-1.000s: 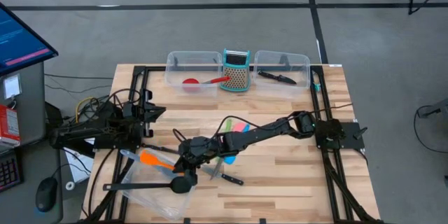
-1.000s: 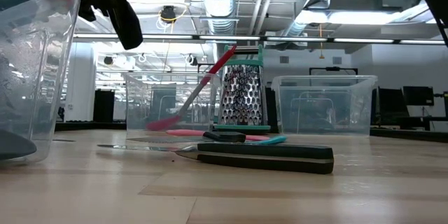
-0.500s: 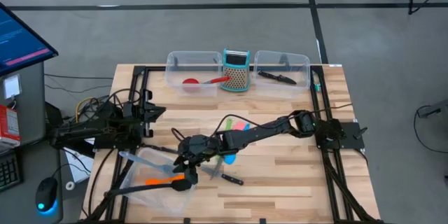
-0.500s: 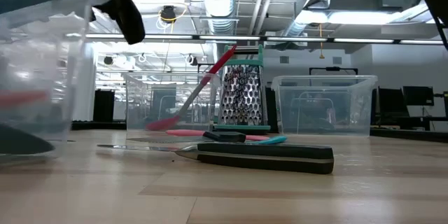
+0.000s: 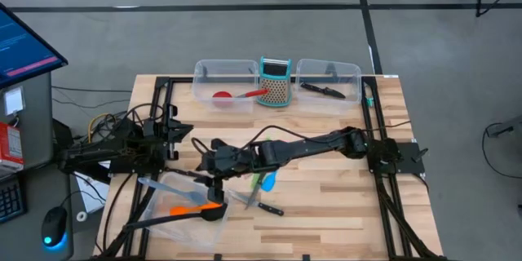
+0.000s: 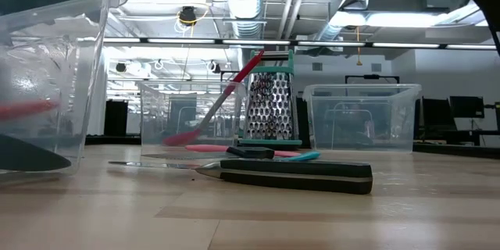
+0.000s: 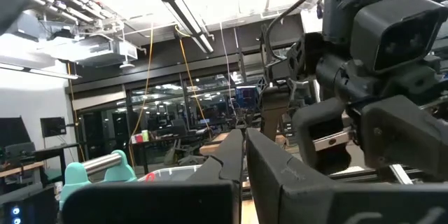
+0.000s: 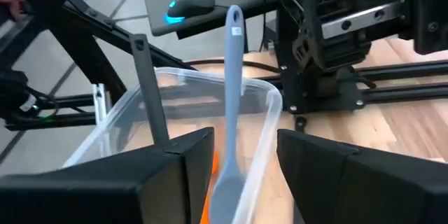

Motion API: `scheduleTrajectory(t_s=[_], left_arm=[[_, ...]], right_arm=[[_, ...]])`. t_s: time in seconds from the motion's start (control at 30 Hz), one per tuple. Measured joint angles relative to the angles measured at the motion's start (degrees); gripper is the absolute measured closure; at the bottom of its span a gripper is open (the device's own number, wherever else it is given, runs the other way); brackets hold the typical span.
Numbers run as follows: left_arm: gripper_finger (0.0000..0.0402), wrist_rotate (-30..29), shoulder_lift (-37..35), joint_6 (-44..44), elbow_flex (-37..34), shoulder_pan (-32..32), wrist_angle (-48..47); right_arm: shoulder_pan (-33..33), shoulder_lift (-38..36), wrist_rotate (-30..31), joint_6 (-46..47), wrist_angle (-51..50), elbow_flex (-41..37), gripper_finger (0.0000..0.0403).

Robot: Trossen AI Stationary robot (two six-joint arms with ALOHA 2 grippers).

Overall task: Pick & Place Kitchen Items
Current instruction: Put the grey serving spoon from the bottom transparent bin to the top left transparent bin

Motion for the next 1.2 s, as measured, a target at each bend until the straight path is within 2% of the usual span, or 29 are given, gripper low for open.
scheduleTrajectory(t_s=[0.2, 0.33, 0.43, 0.53, 0.6, 0.73, 0.8, 0.87, 1.03, 1.1, 1.2], left_arm=[[0.0399, -0.02, 0.00, -0.02, 0.00, 0.00, 0.00], [0.0399, 0.00, 0.49, 0.00, 0.00, 0.02, 0.08], [0.0399, 0.19, 1.25, 0.00, 0.00, 0.02, 0.08], [0.0399, 0.17, 2.09, 0.00, 0.00, 0.02, 0.11], [0.0399, 0.14, 2.75, -0.02, 0.00, 0.02, 0.09], [0.0399, 0.06, 4.00, -0.02, 0.00, 0.02, 0.20], [0.0399, -0.07, 4.66, 0.00, 0.00, 0.02, 0.24], [0.0399, -0.07, 5.25, 0.00, 0.00, 0.02, 0.49], [0.0399, -0.07, 6.72, -0.02, 0.00, 0.02, 0.80], [0.0399, -0.04, 7.34, -0.02, -0.02, 0.02, 0.81], [0.0399, -0.04, 8.00, -0.47, 0.00, 0.02, 0.85]], right_arm=[[0.76, -1.84, -0.29, -1.93, -2.20, 1.06, 0.0254], [2.48, -8.76, -0.32, -5.49, -5.93, 2.93, 0.0266], [4.27, -14.14, 1.94, -6.53, -10.23, 2.99, 0.0278], [6.94, -18.30, 6.99, -8.26, -14.12, 2.65, 0.0288], [9.33, -21.39, 12.72, -9.83, -15.14, 2.66, 0.0295], [14.96, -27.64, 30.18, -13.09, -19.85, 2.91, 0.0312], [17.55, -29.76, 36.11, -14.11, -23.38, 2.86, 0.0324], [20.26, -31.63, 38.32, -15.26, -27.05, 2.79, 0.0338], [26.75, -38.00, 36.21, -17.59, -35.78, 2.73, 0.0384], [28.66, -40.52, 36.39, -16.40, -38.81, 2.14, 0.0398], [31.04, -43.37, 39.48, -11.12, -43.88, 0.56, 0.0394]])
